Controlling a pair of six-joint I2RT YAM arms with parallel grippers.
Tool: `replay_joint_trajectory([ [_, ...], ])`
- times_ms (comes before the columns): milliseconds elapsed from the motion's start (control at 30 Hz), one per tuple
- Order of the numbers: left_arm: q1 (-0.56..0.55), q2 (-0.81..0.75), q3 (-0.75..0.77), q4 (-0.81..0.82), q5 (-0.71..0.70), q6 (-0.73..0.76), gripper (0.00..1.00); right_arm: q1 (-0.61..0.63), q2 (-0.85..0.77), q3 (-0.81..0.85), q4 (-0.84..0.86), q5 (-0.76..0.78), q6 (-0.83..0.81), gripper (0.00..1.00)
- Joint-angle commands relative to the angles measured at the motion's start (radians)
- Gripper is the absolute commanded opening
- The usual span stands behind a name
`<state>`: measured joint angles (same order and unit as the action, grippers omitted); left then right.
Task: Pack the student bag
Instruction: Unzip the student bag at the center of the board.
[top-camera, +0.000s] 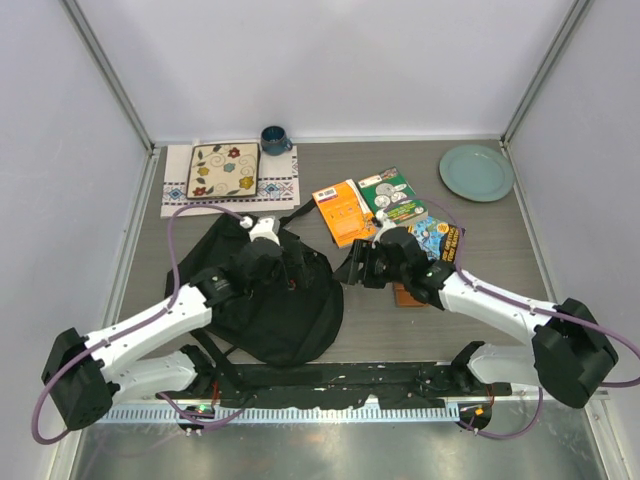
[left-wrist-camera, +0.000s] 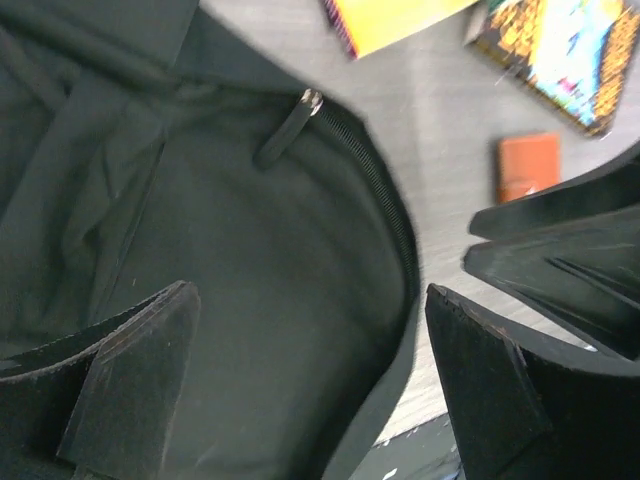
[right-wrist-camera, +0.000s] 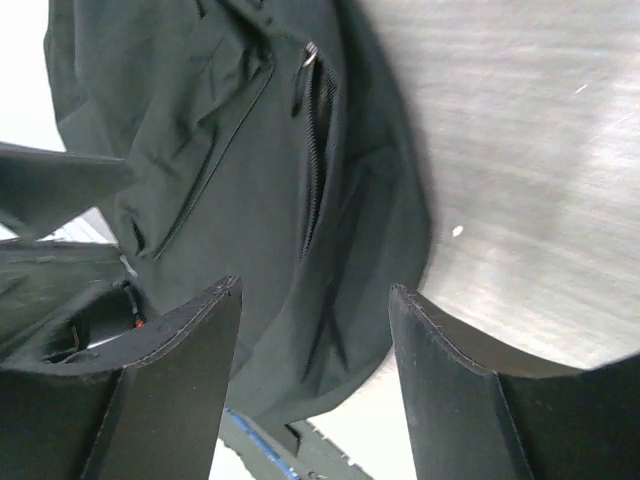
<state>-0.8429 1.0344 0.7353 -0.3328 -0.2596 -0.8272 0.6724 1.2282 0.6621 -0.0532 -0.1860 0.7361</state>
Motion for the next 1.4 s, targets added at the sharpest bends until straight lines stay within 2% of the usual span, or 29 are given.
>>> replay_joint_trajectory([
  [0,0.016,0.055,-0.007,-0.078,0.151,0.006,0.97,0.059,-0.029,-0.039,0.126,-0.007,0.143,0.65],
  [133,0.016,0.058,-0.008,-0.087,0.143,0.005,0.95,0.127,0.011,-0.049,0.133,0.008,0.194,0.65],
  [333,0.025,0.055,-0.024,-0.054,0.151,0.011,0.95,0.148,0.076,-0.064,0.122,0.034,0.194,0.53],
  [400,0.025,0.065,-0.025,-0.040,0.163,0.010,0.93,0.148,0.096,-0.059,0.109,0.043,0.178,0.39],
  [467,0.025,0.082,-0.025,-0.035,0.178,0.008,0.92,0.148,0.093,-0.056,0.092,0.054,0.171,0.30],
  [567,0.027,0.096,-0.027,-0.026,0.195,0.010,0.90,0.148,0.071,-0.079,0.088,0.066,0.174,0.27],
  [667,0.025,0.105,-0.033,-0.002,0.224,0.008,0.90,0.150,0.047,-0.111,0.107,0.060,0.178,0.12],
  [800,0.025,0.137,-0.033,0.047,0.256,0.005,0.89,0.148,0.044,-0.134,0.122,0.051,0.174,0.01],
  [967,0.025,0.193,-0.028,0.129,0.336,-0.024,0.89,0.148,0.034,-0.182,0.200,0.014,0.163,0.01],
  [1100,0.025,0.277,0.001,0.172,0.341,-0.072,0.88,0.150,0.024,-0.197,0.239,0.000,0.152,0.00],
  [1233,0.027,0.375,0.068,0.170,0.300,-0.122,0.77,0.150,0.013,-0.199,0.224,0.010,0.135,0.00],
  [1367,0.025,0.449,0.108,0.198,0.301,-0.142,0.76,0.151,0.007,-0.202,0.219,0.010,0.126,0.00],
])
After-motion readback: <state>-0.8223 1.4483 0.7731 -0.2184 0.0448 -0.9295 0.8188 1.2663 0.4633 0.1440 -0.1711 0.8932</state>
